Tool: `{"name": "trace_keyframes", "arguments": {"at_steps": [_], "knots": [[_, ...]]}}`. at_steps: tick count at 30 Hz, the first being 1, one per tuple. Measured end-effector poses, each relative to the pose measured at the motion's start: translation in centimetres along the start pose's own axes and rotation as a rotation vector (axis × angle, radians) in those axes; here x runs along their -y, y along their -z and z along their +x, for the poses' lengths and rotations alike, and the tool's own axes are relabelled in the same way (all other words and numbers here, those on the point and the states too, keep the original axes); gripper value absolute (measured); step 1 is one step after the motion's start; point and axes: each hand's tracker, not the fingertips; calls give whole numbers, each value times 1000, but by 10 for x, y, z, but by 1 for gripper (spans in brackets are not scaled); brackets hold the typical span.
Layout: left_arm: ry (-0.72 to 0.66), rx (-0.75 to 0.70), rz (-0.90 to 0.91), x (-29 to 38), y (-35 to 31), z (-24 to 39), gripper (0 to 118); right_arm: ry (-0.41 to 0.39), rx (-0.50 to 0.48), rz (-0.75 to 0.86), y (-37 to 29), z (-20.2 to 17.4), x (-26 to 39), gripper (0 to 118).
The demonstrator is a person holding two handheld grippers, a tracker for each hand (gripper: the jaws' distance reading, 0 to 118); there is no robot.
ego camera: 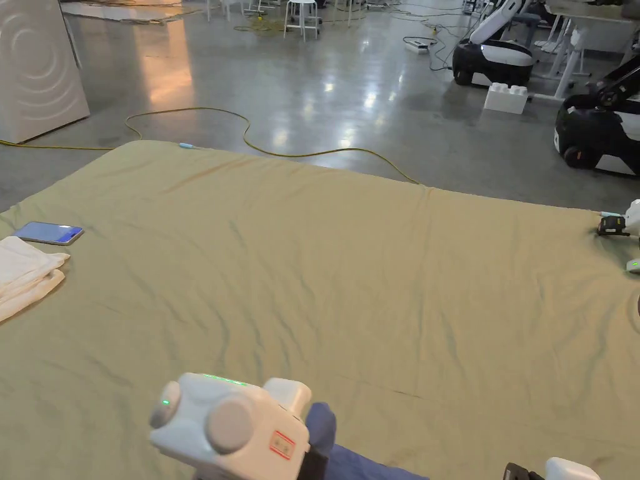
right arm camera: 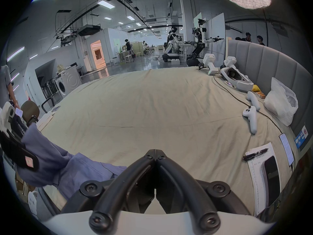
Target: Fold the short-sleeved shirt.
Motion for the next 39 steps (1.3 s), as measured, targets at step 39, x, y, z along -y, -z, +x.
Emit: {"name": "trace_keyframes", "arguments": {"at_steps": [39], "knots": [[-23,201,8,34,145,26,13,45,64,-8,-22,28,12,0]]}}
